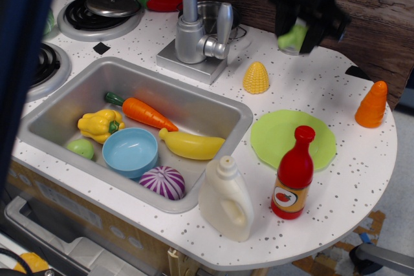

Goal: Put broccoli in bowl

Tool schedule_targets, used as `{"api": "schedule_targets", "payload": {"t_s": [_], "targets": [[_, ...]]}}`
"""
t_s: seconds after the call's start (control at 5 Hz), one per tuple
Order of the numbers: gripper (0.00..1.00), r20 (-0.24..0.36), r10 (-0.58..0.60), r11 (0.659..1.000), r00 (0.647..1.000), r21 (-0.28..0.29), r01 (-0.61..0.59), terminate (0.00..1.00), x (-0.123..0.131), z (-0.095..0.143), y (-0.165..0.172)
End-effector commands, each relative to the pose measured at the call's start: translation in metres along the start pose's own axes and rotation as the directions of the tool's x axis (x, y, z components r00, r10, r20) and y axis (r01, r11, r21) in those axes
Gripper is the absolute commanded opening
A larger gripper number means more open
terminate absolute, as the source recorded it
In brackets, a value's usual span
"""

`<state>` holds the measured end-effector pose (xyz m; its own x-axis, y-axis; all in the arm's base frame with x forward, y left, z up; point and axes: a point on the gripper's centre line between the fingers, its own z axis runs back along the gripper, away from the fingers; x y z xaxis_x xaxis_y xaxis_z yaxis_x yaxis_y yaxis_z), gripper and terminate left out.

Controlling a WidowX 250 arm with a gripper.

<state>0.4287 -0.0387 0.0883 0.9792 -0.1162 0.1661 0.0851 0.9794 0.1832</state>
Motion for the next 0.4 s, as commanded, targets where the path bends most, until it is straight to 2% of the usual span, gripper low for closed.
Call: {"api": "schedule_targets", "payload": {"t_s": [0.0,0.2], "targets": [[0.0,0.019,0.208,0.976,0.978,0.063,-0.209,0.0,-0.04,0.033,0.042],[0.0,-0.016,0.25,0.962,0.968,0.122,-0.246,0.0,-0.077,0.031,0.07]]}}
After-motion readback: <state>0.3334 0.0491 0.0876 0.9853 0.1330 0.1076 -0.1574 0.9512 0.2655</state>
